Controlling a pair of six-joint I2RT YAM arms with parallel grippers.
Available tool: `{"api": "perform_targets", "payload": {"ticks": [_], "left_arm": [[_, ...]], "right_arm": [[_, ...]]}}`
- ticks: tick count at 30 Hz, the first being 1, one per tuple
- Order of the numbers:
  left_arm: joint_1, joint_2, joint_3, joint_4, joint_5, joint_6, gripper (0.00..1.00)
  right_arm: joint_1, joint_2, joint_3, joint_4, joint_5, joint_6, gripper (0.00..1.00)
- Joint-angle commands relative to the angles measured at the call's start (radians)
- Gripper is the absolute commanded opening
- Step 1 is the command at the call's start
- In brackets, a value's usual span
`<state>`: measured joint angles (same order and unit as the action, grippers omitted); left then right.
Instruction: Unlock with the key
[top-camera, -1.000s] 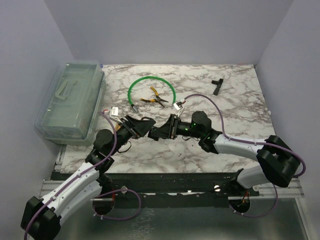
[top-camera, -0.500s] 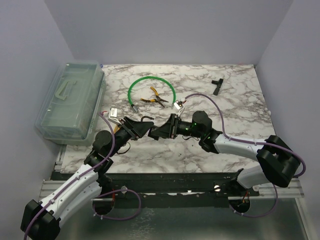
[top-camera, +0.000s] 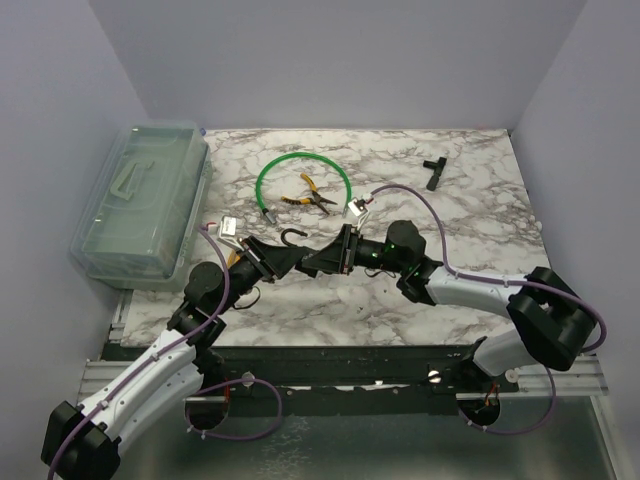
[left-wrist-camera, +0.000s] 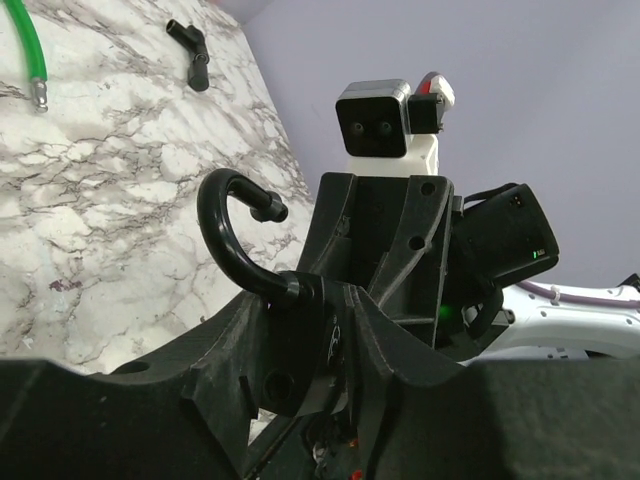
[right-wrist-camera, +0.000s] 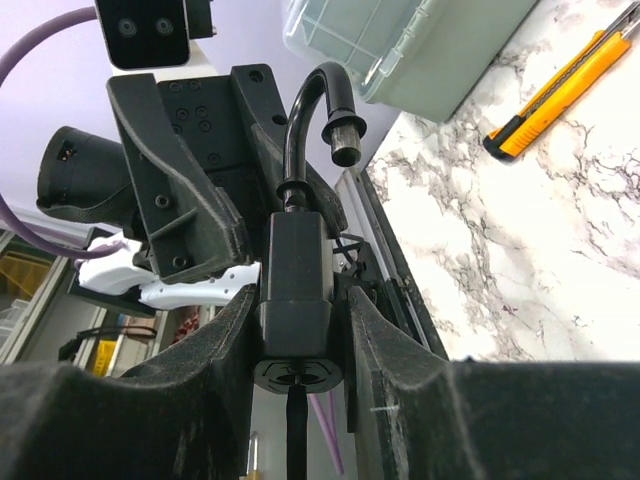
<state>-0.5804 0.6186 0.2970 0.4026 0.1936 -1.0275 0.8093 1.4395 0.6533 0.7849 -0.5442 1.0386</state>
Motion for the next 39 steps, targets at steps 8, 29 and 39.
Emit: {"api": "perform_targets", "payload": {"ticks": [8,29,39], "left_arm": [[-0.004,-0.043,-0.014,0.029,-0.055,-0.021,0.46],[-0.005,-0.037,-0.034,0.113,-0.100,0.013,0.16],[-0.005,-0.161,-0.110,0.215,-0.031,0.141,0.09]], "right_arm": [[-0.005,0.011,-0.006,0.125,-0.078,0.012,0.00],[-0.006,0.060,-0.006,0.211,-0.166,0.059,0.00],[-0.016,0.051,0.028,0.214,-0.182,0.131,0.00]]}}
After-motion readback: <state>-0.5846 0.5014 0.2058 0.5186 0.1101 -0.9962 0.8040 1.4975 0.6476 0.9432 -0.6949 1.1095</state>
